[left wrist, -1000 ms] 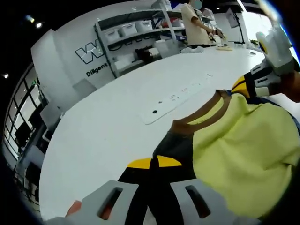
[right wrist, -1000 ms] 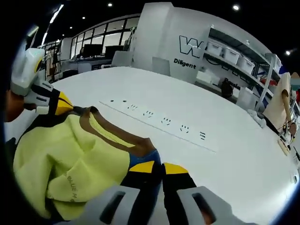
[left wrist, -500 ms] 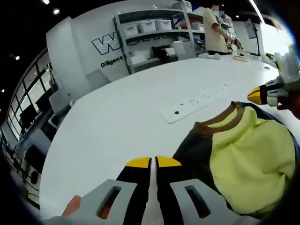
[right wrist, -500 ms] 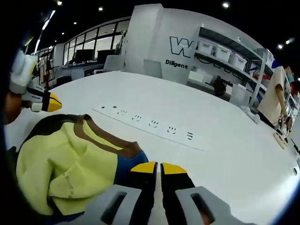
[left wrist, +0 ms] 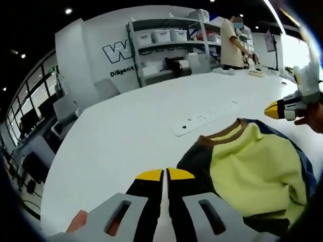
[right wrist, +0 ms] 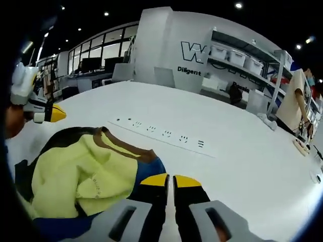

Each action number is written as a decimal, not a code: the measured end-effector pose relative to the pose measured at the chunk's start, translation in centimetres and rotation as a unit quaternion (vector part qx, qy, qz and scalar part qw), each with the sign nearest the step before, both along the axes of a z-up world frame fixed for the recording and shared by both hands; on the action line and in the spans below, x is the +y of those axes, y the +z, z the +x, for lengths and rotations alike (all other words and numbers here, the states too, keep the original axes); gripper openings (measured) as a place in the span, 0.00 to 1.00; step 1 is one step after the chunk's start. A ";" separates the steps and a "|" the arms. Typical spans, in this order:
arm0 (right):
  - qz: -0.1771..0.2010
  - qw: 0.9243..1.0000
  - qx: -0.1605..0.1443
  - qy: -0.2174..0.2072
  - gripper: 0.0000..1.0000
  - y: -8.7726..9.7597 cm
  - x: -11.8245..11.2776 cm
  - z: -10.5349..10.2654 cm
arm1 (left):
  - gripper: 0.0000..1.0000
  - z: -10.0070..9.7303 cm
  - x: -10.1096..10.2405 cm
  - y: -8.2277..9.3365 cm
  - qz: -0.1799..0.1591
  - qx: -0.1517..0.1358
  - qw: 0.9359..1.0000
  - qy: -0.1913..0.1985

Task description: Fold the garment on the visible template until the final outline fits inside the template.

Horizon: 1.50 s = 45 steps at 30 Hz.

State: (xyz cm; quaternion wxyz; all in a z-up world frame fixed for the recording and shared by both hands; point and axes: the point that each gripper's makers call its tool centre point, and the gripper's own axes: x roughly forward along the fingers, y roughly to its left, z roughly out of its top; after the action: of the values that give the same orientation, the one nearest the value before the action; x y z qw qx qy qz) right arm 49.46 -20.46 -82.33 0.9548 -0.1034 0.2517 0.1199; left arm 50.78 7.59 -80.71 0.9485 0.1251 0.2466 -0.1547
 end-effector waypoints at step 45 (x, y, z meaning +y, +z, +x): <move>-0.018 0.983 0.029 0.180 0.24 3.4 8.9 -25.4 | 0.26 -27.0 0.3 -1.4 -0.038 0.084 0.990 -0.106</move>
State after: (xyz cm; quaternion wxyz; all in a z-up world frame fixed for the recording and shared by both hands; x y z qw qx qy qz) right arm 24.04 -11.51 -78.95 0.9078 -0.1612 0.2584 0.2884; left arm 23.81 7.87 -82.12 0.9068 0.1013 0.3046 -0.2734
